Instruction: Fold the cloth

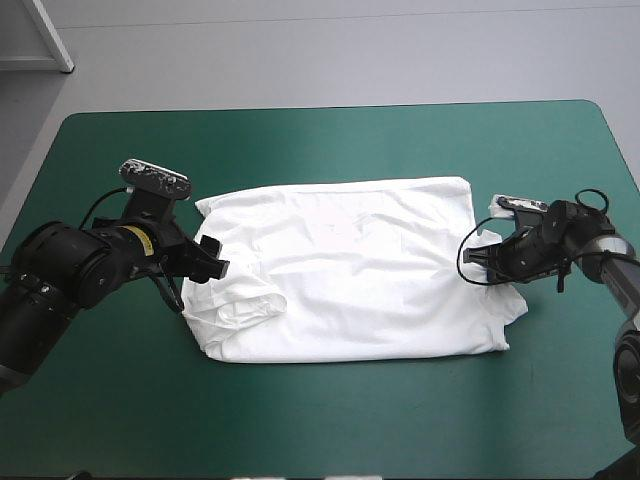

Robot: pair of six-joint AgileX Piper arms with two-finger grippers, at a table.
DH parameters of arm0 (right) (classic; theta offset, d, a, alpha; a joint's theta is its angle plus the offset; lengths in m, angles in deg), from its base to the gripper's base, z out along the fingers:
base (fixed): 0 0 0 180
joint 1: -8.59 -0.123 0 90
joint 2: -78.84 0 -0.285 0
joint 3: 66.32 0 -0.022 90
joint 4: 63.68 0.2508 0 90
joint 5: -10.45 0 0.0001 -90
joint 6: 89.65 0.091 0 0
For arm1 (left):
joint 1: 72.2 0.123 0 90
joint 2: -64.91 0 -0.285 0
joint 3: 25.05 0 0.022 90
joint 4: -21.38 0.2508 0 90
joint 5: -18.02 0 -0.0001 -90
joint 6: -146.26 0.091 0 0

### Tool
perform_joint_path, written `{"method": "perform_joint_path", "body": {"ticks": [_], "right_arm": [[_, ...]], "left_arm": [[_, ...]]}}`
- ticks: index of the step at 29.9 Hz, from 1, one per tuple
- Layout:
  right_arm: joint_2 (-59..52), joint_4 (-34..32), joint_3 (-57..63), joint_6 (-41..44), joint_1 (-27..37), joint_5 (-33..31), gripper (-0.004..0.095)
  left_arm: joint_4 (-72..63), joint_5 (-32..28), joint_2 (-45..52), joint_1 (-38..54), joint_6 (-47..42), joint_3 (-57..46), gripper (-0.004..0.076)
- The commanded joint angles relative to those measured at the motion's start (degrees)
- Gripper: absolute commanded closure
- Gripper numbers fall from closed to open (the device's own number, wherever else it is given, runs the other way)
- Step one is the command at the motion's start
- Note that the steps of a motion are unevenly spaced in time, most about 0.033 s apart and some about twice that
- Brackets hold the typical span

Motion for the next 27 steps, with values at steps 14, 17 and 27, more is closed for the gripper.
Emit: {"method": "perform_joint_path", "body": {"ticks": [14,17,27], "right_arm": [[-15.45,4.67,1.85,-4.89,-2.32,6.46,0.0927],[-16.42,5.84,1.85,-6.25,-7.96,8.02,0.0927],[-11.12,6.02,1.85,-6.11,-19.19,10.73,0.0852]], "left_arm": [[4.61,-1.19,1.30,-0.17,-0.62,1.99,0.0195],[4.61,-0.57,1.30,-0.17,-0.62,1.99,0.0195],[4.61,2.11,1.30,-0.17,-0.62,1.99,0.0195]]}}
